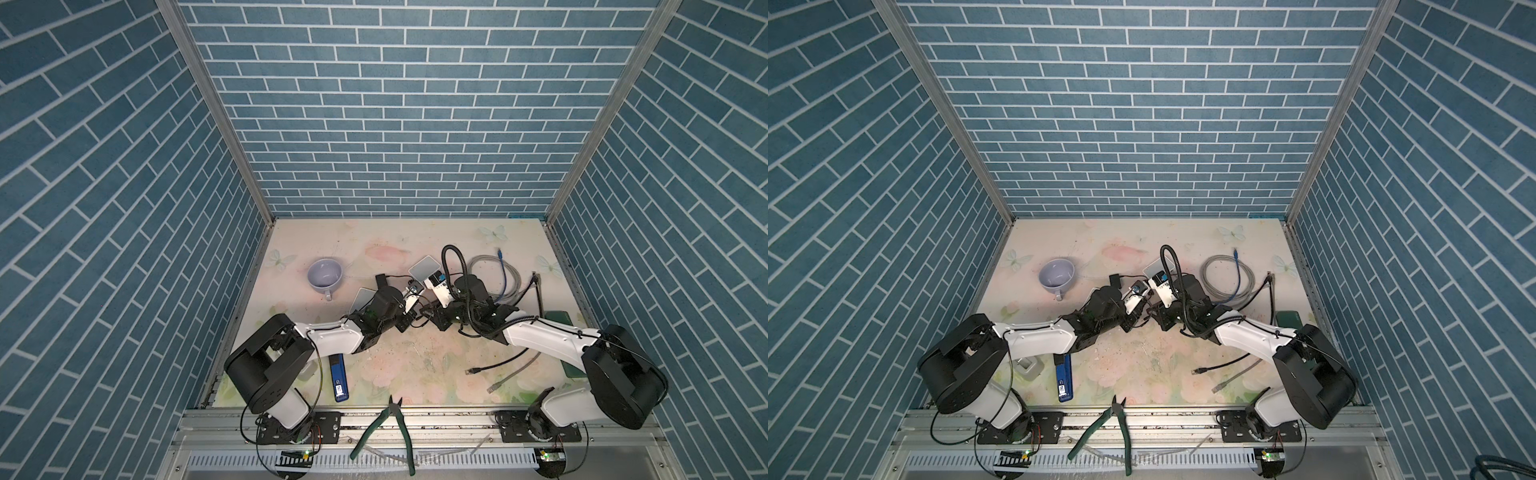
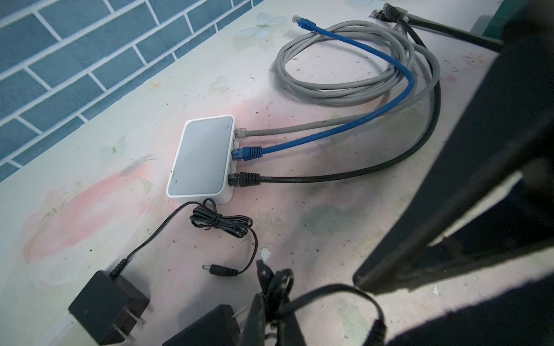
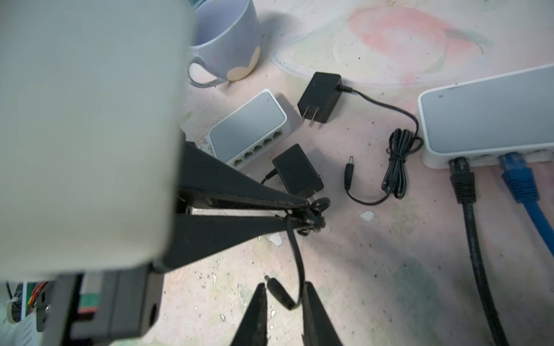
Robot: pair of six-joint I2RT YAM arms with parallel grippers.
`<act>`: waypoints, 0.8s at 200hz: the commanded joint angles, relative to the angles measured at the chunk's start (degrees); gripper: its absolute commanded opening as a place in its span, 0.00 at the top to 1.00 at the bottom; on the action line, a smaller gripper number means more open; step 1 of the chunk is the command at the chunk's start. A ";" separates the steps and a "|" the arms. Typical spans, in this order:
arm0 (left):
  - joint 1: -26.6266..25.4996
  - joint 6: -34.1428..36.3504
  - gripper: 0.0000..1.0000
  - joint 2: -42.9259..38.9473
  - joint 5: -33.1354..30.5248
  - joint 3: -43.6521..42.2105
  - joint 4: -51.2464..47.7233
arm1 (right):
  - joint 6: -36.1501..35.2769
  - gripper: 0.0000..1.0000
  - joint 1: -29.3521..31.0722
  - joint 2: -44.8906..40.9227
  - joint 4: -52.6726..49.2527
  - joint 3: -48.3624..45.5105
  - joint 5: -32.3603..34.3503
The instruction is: Insert the plug into the switch port
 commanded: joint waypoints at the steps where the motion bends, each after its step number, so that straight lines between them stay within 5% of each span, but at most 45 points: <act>1: 0.01 -0.92 1.00 -1.31 -1.65 -0.66 -0.60 | 3.43 0.76 0.32 -0.55 2.23 -1.15 -0.61; 71: 0.00 -1.15 1.00 -2.28 -1.66 -0.59 -0.58 | 8.02 0.72 0.32 2.46 3.43 -2.09 3.13; 160: 0.01 -2.29 0.99 -2.88 -1.74 -0.79 -0.31 | 11.75 0.73 0.32 6.64 9.83 -2.01 -0.58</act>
